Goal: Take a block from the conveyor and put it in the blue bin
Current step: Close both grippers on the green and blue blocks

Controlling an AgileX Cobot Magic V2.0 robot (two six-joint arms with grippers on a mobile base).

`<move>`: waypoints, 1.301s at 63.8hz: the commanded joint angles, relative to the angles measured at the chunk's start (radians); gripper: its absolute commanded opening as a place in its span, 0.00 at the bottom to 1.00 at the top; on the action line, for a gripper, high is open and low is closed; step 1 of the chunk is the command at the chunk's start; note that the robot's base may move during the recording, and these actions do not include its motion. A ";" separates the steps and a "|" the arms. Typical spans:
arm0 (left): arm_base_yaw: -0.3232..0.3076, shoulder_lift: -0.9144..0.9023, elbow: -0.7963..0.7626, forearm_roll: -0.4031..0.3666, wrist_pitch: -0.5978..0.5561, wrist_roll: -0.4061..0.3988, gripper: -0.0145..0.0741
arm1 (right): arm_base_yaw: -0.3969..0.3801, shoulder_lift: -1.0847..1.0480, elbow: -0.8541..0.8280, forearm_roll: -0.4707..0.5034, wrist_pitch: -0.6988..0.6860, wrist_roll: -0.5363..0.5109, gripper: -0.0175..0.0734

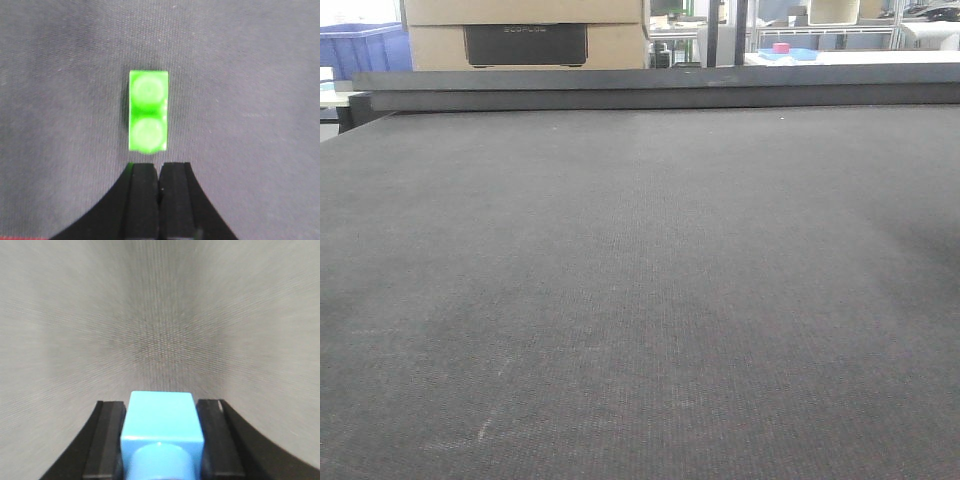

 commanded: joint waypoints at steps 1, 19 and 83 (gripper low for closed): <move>-0.003 0.054 -0.016 -0.009 0.008 0.006 0.04 | 0.002 -0.052 -0.005 -0.013 0.004 0.000 0.01; -0.007 0.132 -0.016 0.002 -0.024 0.007 0.13 | 0.002 -0.068 -0.005 -0.013 0.004 0.000 0.01; -0.007 0.233 0.094 0.041 -0.222 0.011 0.63 | 0.002 -0.064 -0.005 -0.013 -0.017 0.000 0.01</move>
